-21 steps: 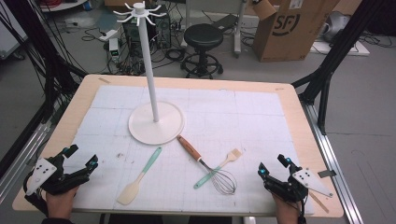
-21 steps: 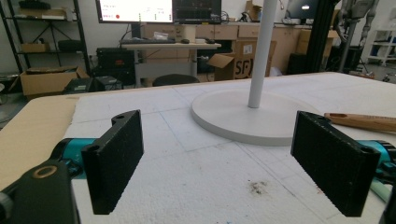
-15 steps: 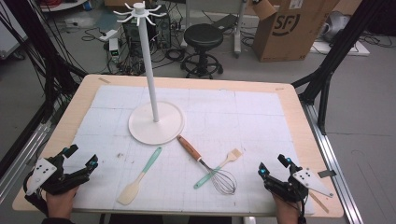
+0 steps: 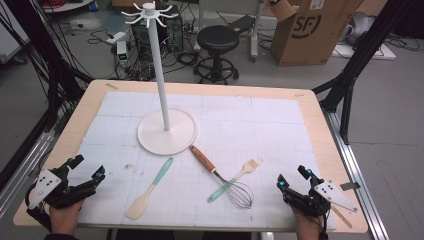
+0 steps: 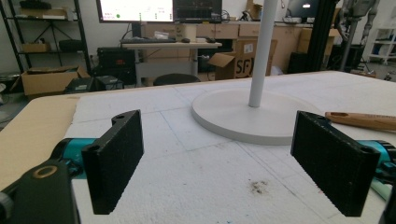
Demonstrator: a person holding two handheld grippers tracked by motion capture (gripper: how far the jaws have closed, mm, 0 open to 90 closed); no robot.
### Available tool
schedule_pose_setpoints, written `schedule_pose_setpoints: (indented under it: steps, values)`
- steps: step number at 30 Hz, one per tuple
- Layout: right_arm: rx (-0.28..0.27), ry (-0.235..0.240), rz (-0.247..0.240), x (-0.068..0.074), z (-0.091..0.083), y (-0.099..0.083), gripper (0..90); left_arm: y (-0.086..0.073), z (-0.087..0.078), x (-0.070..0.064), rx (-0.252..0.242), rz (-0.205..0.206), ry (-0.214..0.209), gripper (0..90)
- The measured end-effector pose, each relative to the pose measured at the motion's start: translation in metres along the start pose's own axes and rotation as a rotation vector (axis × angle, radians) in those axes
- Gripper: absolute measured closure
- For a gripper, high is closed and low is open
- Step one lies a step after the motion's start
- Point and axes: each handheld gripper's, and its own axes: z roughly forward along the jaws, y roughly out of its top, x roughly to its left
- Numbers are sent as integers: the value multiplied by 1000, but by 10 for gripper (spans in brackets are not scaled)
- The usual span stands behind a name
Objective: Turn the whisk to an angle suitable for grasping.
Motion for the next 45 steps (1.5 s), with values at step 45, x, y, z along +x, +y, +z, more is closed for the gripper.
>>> schedule_pose_setpoints:
  steps: [45]
  values:
    - [585,350,-316,133,159,56,226,0,0,1,3,-13,-7,191]
